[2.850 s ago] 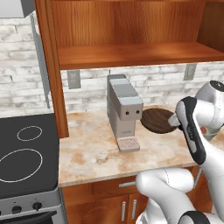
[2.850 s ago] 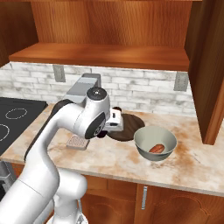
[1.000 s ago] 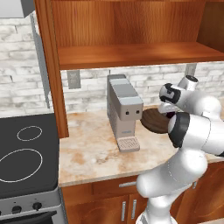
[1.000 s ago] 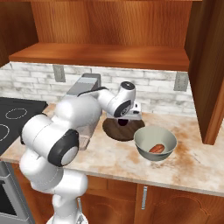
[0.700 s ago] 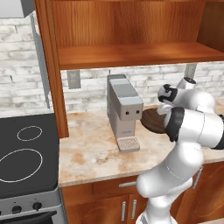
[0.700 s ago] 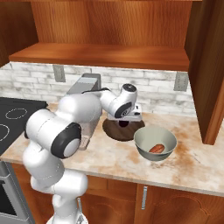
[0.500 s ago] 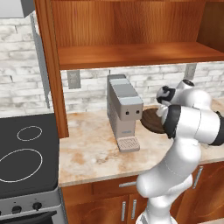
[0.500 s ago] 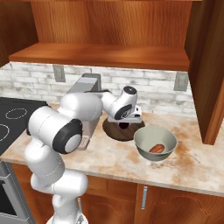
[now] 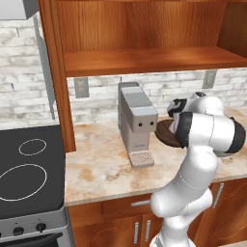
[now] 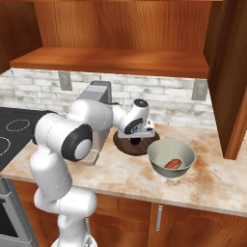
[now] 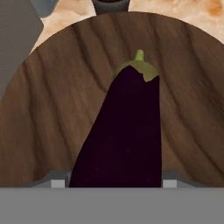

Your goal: Pick both bowls and place them on the counter. Then place the eggplant in one bowl and place the sweet potato in the other bowl.

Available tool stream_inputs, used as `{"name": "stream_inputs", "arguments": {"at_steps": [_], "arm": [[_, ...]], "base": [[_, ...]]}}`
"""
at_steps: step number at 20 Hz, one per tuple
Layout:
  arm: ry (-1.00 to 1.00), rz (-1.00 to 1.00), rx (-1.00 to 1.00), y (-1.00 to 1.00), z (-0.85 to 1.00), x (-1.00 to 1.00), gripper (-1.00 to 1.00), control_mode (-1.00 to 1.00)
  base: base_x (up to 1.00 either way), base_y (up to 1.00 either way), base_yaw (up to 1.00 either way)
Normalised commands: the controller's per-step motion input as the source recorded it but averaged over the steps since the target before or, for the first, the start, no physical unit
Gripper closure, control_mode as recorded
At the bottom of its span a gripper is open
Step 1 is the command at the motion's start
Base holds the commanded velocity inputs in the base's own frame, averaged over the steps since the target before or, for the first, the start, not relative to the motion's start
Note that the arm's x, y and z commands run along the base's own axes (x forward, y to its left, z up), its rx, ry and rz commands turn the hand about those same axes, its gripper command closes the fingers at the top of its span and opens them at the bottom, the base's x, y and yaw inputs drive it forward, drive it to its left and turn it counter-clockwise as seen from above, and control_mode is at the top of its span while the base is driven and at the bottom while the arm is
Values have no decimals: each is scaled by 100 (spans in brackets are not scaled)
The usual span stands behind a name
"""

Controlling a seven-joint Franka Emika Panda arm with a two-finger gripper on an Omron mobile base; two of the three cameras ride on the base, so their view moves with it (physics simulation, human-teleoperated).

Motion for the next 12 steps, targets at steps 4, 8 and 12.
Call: {"name": "stream_inputs", "arguments": {"at_steps": [4, 8, 12], "arm": [[0, 3, -1, 3, -25, 11, 100, -100], [0, 0, 0, 3, -22, 14, 100, -100], [0, 0, 0, 2, -14, 14, 100, -100]], "base": [[0, 0, 0], [0, 0, 0], [0, 0, 0]]}}
